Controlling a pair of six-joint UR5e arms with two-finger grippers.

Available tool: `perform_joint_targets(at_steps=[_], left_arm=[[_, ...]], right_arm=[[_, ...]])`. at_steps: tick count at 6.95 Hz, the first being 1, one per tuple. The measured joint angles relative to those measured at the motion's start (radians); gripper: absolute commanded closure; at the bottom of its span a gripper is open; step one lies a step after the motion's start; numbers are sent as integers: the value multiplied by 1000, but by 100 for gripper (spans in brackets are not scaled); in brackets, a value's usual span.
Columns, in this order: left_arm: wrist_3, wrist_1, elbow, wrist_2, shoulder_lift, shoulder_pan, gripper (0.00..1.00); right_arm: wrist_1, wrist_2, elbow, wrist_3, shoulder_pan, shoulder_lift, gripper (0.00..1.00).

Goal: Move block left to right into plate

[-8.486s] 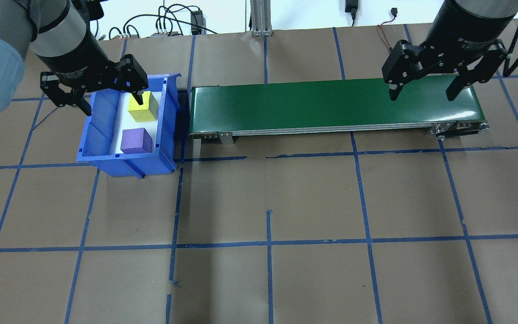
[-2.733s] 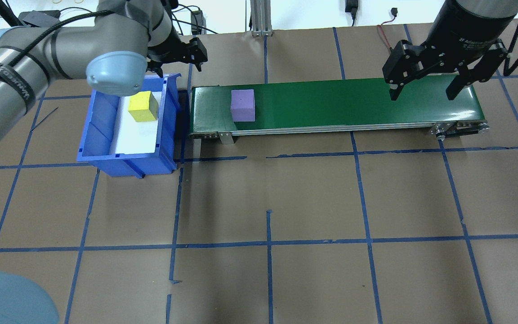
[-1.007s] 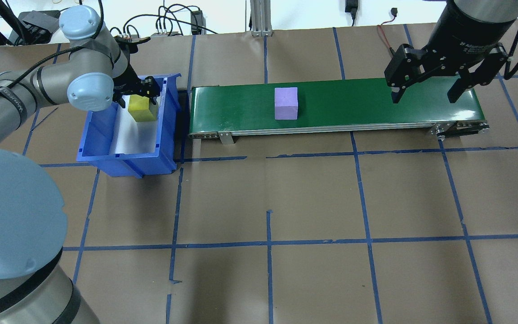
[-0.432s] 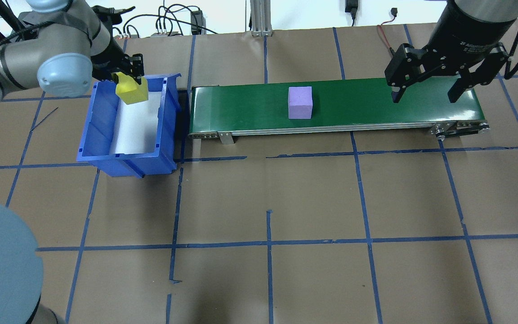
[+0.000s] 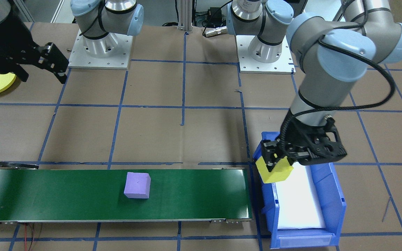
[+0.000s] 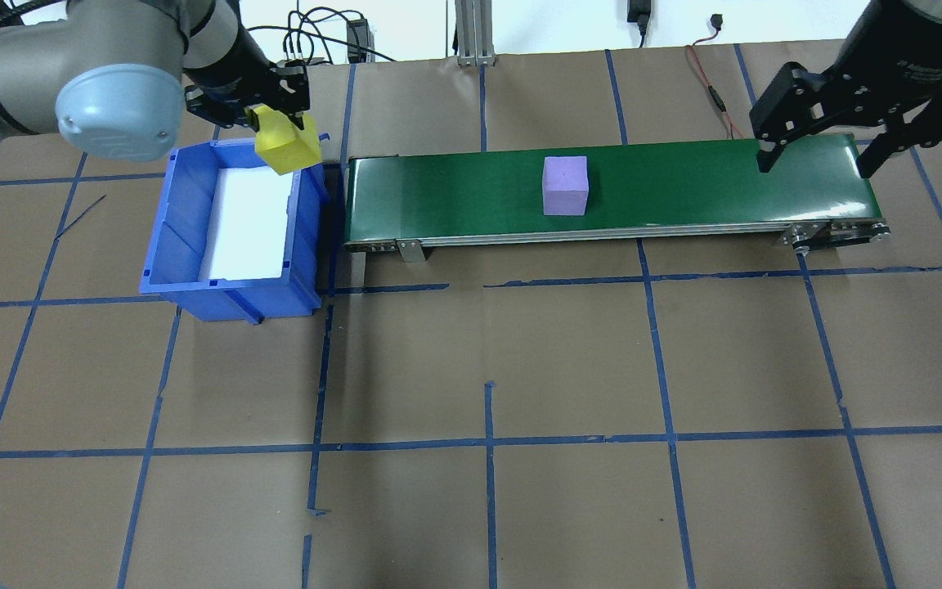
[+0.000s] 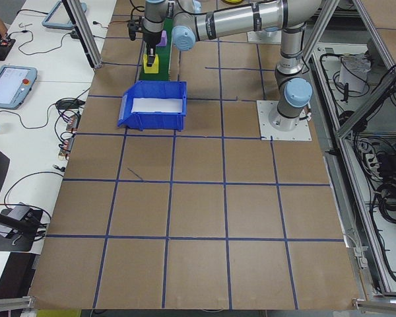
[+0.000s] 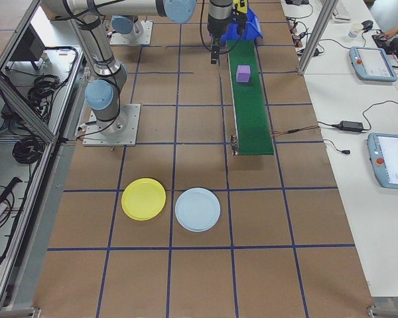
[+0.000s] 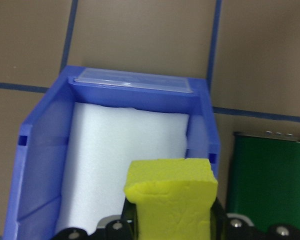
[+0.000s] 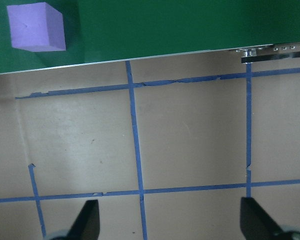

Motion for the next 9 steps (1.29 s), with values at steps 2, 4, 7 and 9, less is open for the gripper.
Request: perform_joint_targets(at_steps=[2,4,7,9], left_arm=[[-112,23,-19,-6,-83,-73,10],[-131,122,-25,-8,-177,-96,0],[-120,169,28,-1,-152,-99,0],[-116,41,66,12,-51,-87,0]], right_arm=[[-29,10,-1,-193,-122,100,0],[-150,14,-10,-326,-205,220,0],[-345,153,-12,-345,-221,349,0],[-379,269,-10,-340,-222,381,0]])
